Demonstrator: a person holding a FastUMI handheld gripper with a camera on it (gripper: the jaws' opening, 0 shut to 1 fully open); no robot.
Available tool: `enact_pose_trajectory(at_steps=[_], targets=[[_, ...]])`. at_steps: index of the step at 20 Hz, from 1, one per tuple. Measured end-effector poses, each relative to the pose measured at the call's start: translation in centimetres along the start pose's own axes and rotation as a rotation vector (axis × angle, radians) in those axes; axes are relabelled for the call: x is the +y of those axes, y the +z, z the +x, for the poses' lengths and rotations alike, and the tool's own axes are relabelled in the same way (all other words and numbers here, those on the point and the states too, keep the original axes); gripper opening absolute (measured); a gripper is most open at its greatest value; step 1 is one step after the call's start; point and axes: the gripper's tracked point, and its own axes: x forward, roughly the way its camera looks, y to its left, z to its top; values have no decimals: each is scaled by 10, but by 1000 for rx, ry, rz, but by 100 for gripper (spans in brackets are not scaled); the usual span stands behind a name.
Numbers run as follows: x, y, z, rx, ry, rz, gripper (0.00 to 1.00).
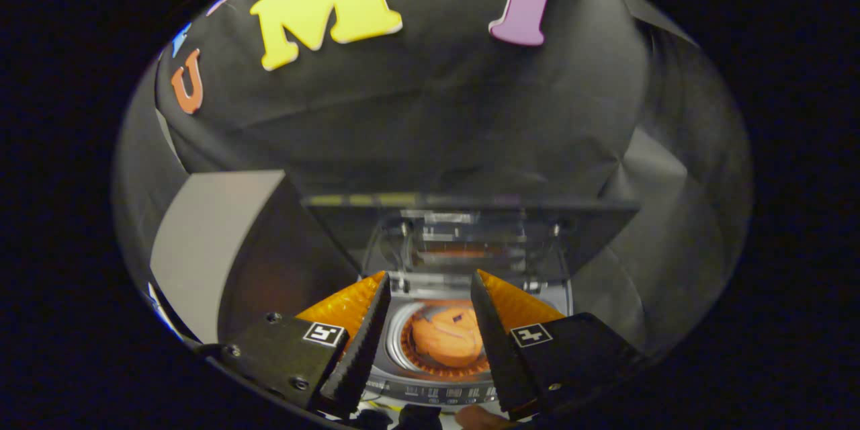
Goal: Put the clothes into the washing machine and then close the washing machine lid.
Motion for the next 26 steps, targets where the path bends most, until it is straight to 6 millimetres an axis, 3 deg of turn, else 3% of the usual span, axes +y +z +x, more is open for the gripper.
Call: enact_pose_trajectory(at_steps=[1, 3, 9, 13, 19, 26], targets=[[1, 19, -4, -48, 6, -14, 76], [-6, 40, -10, -93, -6, -46, 76], [-20, 95, 16, -151, -53, -136, 76], [-30, 88, 37, -135, -52, -67, 76], [-37, 49, 72, -33, -62, -64, 76], [-36, 49, 69, -133, -27, 15, 79]])
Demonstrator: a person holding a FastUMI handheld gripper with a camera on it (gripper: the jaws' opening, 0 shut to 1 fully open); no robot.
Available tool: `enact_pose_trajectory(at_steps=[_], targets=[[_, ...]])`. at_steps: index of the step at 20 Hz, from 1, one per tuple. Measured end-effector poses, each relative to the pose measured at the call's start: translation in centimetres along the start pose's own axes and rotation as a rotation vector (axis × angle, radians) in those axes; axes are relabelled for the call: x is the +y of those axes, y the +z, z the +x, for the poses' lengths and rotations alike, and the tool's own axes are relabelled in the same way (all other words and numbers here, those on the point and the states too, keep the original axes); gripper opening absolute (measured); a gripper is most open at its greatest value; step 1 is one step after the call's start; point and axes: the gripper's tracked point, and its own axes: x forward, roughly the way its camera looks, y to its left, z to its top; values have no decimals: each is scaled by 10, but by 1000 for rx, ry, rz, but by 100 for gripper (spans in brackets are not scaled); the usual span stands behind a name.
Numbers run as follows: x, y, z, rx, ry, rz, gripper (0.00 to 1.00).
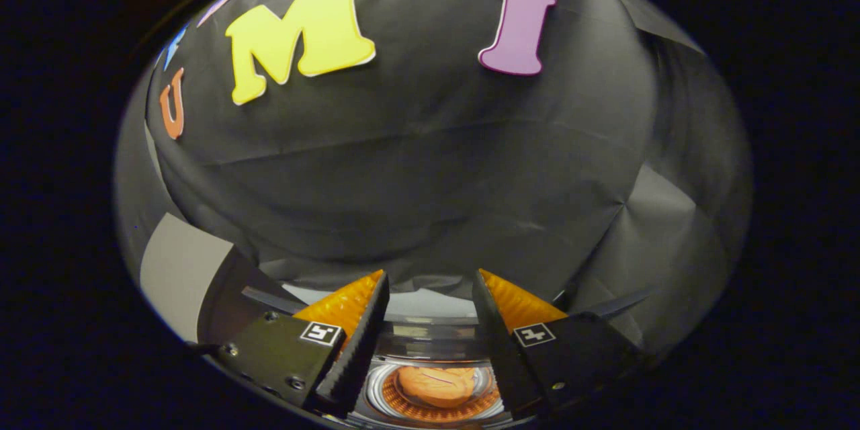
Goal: Put the clothes into the washing machine and then close the washing machine lid.
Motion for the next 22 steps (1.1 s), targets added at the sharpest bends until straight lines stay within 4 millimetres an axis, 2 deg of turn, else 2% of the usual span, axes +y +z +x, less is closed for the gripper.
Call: enact_pose_trajectory(at_steps=[3, 10, 22], targets=[[0, -4, 0, -41, 5, -12, 79], [1, -20, -27, -70, -8, -18, 79], [1, -75, -73, -45, -26, -4, 80]])
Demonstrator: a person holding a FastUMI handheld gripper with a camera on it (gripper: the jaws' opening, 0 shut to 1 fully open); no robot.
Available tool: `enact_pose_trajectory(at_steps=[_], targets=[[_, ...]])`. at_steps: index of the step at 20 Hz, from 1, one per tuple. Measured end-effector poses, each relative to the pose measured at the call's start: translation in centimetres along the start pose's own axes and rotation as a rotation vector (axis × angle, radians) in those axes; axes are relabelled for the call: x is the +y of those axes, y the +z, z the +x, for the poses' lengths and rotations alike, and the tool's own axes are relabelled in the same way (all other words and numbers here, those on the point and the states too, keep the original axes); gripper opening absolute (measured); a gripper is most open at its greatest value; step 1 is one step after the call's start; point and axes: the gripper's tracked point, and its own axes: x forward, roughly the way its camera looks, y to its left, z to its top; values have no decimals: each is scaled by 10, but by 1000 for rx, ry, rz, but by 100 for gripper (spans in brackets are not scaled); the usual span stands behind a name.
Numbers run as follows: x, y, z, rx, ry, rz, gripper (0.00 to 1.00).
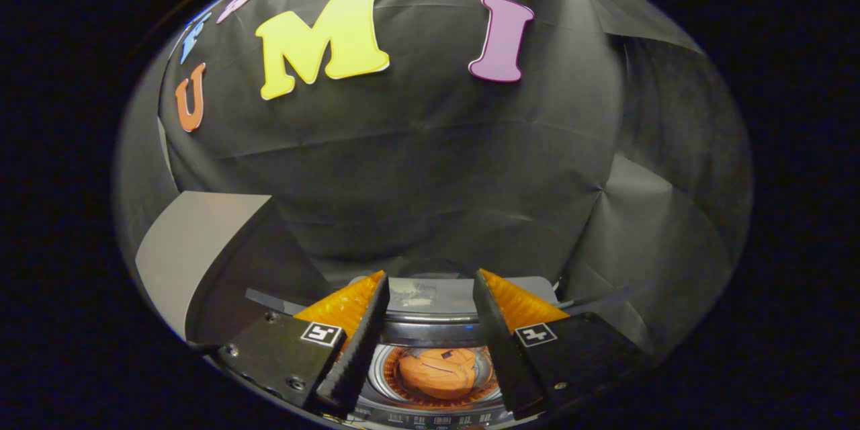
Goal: Put the clothes into the washing machine and then close the washing machine lid.
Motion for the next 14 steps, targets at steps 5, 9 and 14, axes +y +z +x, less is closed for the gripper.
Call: enact_pose_trajectory(at_steps=[5, 9, 14], targets=[[4, -36, -10, 44, 7, 33, 91], [5, -77, -20, 135, 1, 104, 100], [8, -109, -55, 142, -39, 111, 100]])
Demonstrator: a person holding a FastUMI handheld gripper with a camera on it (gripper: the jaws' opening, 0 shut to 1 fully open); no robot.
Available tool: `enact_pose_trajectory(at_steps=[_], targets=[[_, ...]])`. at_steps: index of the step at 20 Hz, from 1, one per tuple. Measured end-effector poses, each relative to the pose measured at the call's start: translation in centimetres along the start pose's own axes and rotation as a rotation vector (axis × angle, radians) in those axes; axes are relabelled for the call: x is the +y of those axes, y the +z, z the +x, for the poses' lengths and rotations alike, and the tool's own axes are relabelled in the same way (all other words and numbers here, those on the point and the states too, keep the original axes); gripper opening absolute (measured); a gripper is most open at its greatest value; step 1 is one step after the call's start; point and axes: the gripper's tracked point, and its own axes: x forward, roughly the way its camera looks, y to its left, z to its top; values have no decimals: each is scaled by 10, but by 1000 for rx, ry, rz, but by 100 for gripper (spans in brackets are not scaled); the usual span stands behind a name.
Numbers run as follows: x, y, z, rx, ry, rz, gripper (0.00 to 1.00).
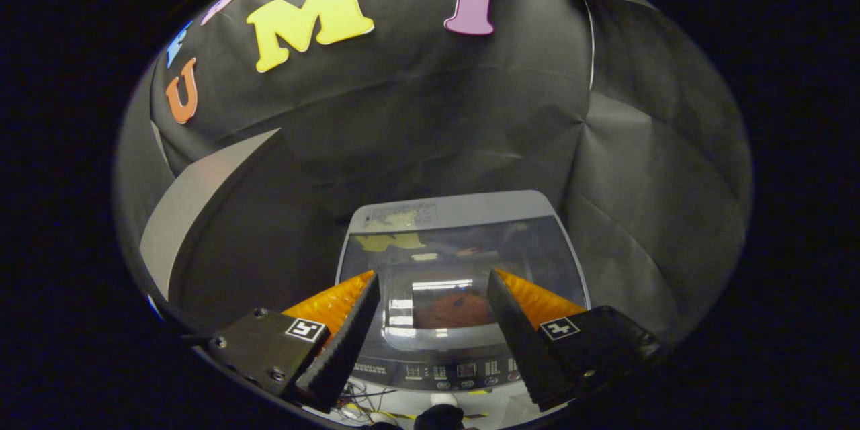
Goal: Put the clothes into the washing machine and then close the washing machine lid.
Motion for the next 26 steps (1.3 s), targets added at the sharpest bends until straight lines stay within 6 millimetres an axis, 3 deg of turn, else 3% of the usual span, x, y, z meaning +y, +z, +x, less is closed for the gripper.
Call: enact_pose_trajectory(at_steps=[6, 14, 20, 22, 26], targets=[[14, -25, -54, -55, -39, 14, 100], [49, -55, -154, -219, -72, 51, 100], [83, -71, -263, -434, -60, 10, 100], [89, -72, -305, -517, -55, -36, 100], [89, -91, -380, -636, -38, -110, 100]])
